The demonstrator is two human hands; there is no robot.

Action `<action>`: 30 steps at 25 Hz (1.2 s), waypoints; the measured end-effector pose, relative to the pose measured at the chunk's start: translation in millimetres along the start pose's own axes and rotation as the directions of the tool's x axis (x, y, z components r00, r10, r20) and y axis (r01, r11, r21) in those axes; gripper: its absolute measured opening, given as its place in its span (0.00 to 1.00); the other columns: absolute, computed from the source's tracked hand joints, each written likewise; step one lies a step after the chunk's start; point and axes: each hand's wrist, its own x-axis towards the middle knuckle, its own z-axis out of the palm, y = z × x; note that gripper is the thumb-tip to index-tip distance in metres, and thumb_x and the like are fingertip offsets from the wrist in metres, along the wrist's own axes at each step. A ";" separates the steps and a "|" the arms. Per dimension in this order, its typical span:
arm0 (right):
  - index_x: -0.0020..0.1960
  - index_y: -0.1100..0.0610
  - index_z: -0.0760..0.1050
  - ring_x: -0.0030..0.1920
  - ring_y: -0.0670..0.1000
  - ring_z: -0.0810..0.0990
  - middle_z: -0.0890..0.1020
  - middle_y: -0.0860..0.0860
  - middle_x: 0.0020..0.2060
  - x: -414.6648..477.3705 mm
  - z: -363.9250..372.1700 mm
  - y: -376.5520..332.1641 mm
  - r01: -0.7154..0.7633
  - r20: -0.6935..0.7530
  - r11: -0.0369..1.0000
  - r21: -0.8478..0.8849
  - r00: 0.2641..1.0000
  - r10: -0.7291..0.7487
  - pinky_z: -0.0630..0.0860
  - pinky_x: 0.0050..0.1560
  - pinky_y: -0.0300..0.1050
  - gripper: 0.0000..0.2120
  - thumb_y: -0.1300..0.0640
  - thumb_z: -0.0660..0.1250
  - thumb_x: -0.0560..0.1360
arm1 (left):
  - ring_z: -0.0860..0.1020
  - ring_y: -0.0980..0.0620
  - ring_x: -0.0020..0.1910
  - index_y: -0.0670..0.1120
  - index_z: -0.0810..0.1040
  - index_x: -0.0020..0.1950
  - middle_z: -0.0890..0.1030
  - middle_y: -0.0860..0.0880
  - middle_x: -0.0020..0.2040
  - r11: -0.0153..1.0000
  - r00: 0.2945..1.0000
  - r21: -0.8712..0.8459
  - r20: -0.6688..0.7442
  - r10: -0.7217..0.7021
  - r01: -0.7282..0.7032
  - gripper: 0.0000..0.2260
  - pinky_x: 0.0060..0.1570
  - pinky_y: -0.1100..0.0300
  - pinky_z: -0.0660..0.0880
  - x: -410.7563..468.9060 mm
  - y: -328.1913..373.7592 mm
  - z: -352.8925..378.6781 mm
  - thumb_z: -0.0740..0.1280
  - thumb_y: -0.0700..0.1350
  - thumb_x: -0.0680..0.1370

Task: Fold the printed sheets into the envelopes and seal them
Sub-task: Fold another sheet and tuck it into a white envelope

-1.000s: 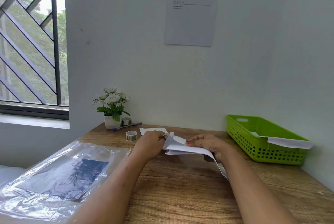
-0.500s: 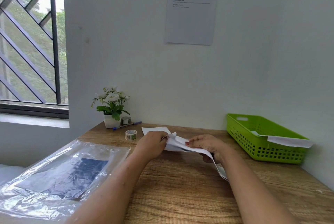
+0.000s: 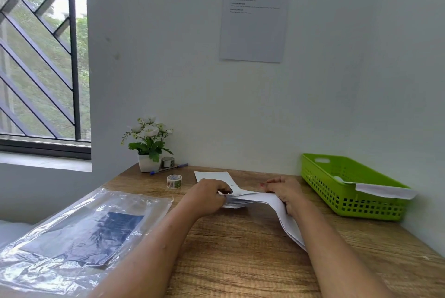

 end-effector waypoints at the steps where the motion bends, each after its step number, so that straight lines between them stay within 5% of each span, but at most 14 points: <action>1: 0.36 0.61 0.77 0.32 0.53 0.78 0.81 0.58 0.33 2.7 0.4 1.2 0.022 -0.044 1.000 0.004 0.999 -0.022 0.76 0.37 0.43 0.09 0.69 0.76 0.65 | 0.76 0.54 0.59 0.53 0.78 0.62 0.79 0.54 0.61 1.000 1.000 -0.007 0.010 0.005 -0.005 0.16 0.58 0.60 0.72 -0.6 1.1 -0.3 0.62 0.44 0.76; 6: 0.32 0.59 0.76 0.32 0.52 0.75 0.81 0.56 0.32 6.1 11.2 6.8 0.047 -0.109 0.997 -0.056 0.993 -0.052 0.72 0.36 0.43 0.09 0.65 0.72 0.69 | 0.75 0.55 0.59 0.55 0.79 0.60 0.79 0.55 0.61 1.000 1.000 0.003 0.023 0.014 -0.014 0.17 0.60 0.56 0.73 -0.8 1.6 1.0 0.62 0.44 0.73; 13: 0.42 0.59 0.79 0.42 0.46 0.77 0.82 0.50 0.42 -11.2 27.4 -4.4 0.122 0.177 0.972 -0.200 0.980 -0.087 0.71 0.40 0.40 0.02 0.61 0.69 0.73 | 0.75 0.54 0.60 0.53 0.79 0.60 0.79 0.55 0.61 1.000 1.000 0.008 -0.021 -0.004 0.004 0.18 0.57 0.60 0.72 -1.6 0.1 -1.3 0.62 0.41 0.73; 17: 0.50 0.57 0.80 0.54 0.52 0.78 0.81 0.55 0.52 -15.9 22.5 -3.9 0.106 0.364 0.958 -0.268 0.931 -0.001 0.74 0.57 0.48 0.08 0.64 0.69 0.72 | 0.75 0.54 0.60 0.51 0.79 0.60 0.79 0.53 0.61 1.000 0.999 -0.017 -0.031 -0.017 0.017 0.19 0.58 0.62 0.71 -1.4 0.5 -1.9 0.60 0.38 0.73; 20: 0.52 0.57 0.77 0.55 0.52 0.76 0.78 0.55 0.53 -19.0 17.9 -7.4 0.058 0.480 0.977 -0.205 0.876 0.049 0.74 0.57 0.46 0.14 0.71 0.65 0.71 | 0.74 0.54 0.61 0.49 0.80 0.60 0.79 0.52 0.62 0.999 0.999 -0.034 -0.053 -0.014 0.012 0.20 0.62 0.60 0.70 -0.3 0.2 -2.1 0.57 0.36 0.74; 25: 0.52 0.56 0.77 0.48 0.50 0.74 0.75 0.53 0.45 -17.8 17.4 -5.6 0.095 0.509 0.985 -0.147 0.861 -0.007 0.75 0.56 0.46 0.18 0.75 0.67 0.69 | 0.72 0.51 0.65 0.48 0.80 0.60 0.77 0.50 0.64 0.995 0.998 -0.099 -0.054 -0.023 0.017 0.19 0.64 0.58 0.67 2.0 2.2 -0.2 0.53 0.37 0.78; 30: 0.53 0.57 0.77 0.42 0.45 0.75 0.76 0.49 0.40 -24.7 29.1 -6.0 0.209 0.325 0.962 -0.174 0.935 -0.144 0.76 0.46 0.40 0.16 0.71 0.69 0.70 | 0.71 0.51 0.66 0.47 0.78 0.62 0.76 0.49 0.65 0.998 0.998 -0.059 -0.051 0.022 -0.025 0.19 0.65 0.58 0.67 2.0 4.1 1.8 0.53 0.38 0.79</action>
